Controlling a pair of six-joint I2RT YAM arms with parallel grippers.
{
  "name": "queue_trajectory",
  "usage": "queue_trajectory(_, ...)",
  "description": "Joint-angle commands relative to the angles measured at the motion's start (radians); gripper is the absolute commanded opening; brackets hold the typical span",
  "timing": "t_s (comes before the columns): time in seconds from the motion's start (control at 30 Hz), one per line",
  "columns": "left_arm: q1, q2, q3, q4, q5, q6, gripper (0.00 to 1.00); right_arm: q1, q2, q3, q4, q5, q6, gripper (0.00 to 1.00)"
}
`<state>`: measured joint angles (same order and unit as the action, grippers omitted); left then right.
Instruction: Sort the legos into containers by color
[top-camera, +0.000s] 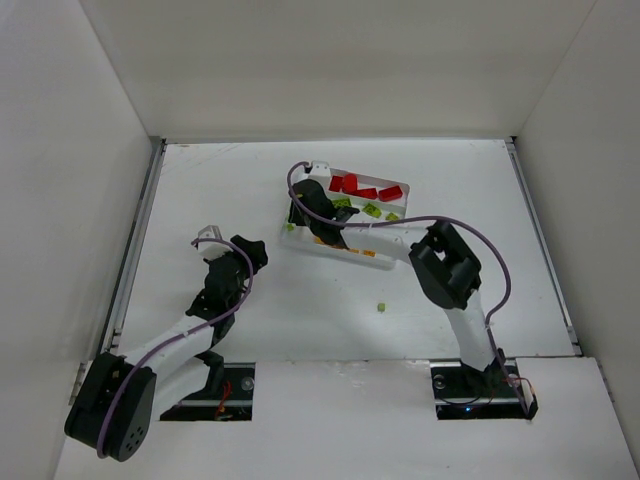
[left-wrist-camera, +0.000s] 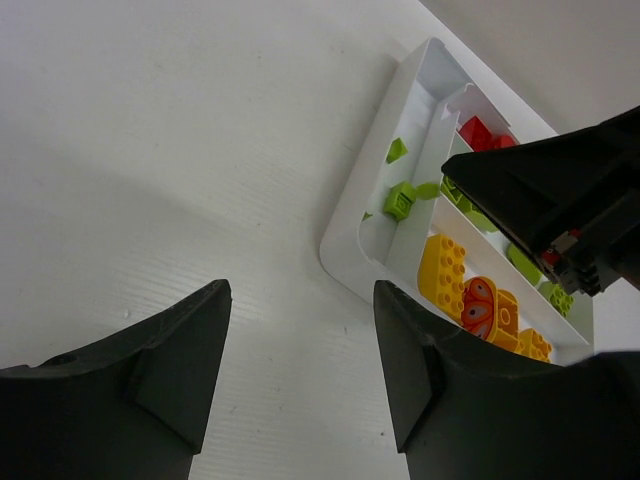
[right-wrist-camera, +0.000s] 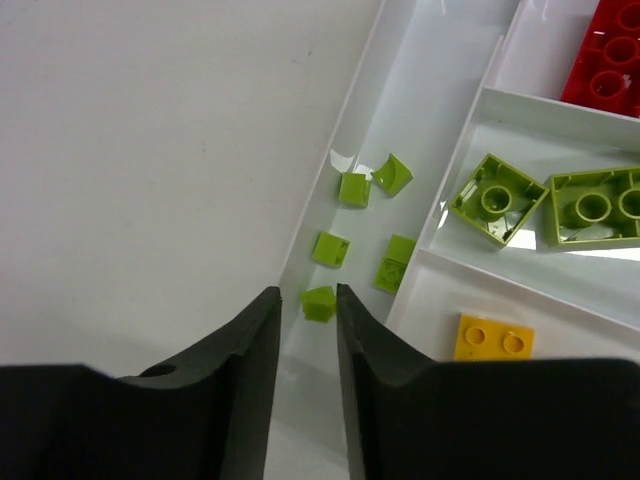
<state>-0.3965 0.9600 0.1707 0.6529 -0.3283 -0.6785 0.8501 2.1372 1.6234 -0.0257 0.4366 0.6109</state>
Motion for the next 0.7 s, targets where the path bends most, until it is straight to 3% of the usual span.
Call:
queue_trajectory(0.0, 0.006, 0.002, 0.027, 0.022, -0.017, 0.000, 0.57, -0.006, -0.010, 0.064, -0.016, 0.010, 0.016, 0.39)
queue_trajectory(0.13, 0.006, -0.001, 0.026, 0.022, -0.017, -0.004, 0.59, -0.009, -0.066, 0.027, -0.019, 0.025, 0.013, 0.41)
queue_trajectory(0.27, 0.008, -0.001, 0.024, 0.021, -0.025, -0.006, 0.65, -0.006, -0.235, -0.168, 0.026, 0.027, -0.008, 0.37)
queue_trajectory(0.33, 0.009, -0.006, 0.026, 0.007, -0.037, -0.006, 0.77, -0.006, -0.360, -0.348, 0.078, 0.030, -0.026, 0.32)
queue_trajectory(0.37, 0.006, -0.007, 0.030, -0.004, -0.043, -0.006, 1.00, -0.006, -0.426, -0.443, 0.090, 0.034, -0.026, 0.27)
queue_trajectory(0.43, -0.005, 0.002, 0.045, -0.025, -0.052, 0.002, 1.00, -0.006, -0.560, -0.621, 0.084, 0.047, -0.016, 0.19)
queue_trajectory(0.53, -0.018, 0.028, 0.078, -0.070, -0.054, 0.011, 1.00, -0.004, -0.782, -0.863, -0.017, 0.086, 0.050, 0.17)
queue_trajectory(0.6, -0.023, 0.049, 0.104, -0.107, -0.060, 0.023, 1.00, 0.003, -0.893, -0.959, -0.129, 0.103, 0.113, 0.22)
queue_trajectory(0.67, -0.025, 0.057, 0.131, -0.156, -0.066, 0.037, 1.00, 0.019, -0.973, -1.016, -0.238, 0.109, 0.171, 0.33)
